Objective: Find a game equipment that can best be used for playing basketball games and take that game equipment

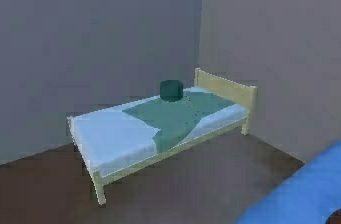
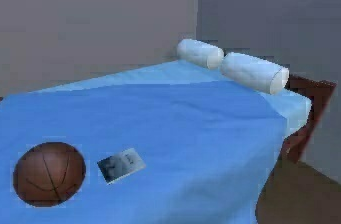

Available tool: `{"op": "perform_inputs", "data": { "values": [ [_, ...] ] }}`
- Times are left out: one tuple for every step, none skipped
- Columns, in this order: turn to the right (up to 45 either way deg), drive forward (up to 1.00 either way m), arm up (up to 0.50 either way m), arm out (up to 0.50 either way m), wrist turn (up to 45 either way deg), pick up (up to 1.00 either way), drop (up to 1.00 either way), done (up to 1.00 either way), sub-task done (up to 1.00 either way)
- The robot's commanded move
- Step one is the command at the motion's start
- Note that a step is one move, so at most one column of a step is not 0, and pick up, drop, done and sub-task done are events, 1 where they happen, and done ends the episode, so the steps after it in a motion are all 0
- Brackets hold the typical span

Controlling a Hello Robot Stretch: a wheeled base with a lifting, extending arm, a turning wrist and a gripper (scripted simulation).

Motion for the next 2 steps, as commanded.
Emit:
{"op": "perform_inputs", "data": {
  "values": [
    [-30.0, 0.0, 0.0, 0.0, 0.0, 0.0, 0.0, 0.0, 0.0],
    [0.0, 0.0, 0.5, 0.0, 0.0, 0.0, 0.0, 0.0, 0.0]
  ]
}}
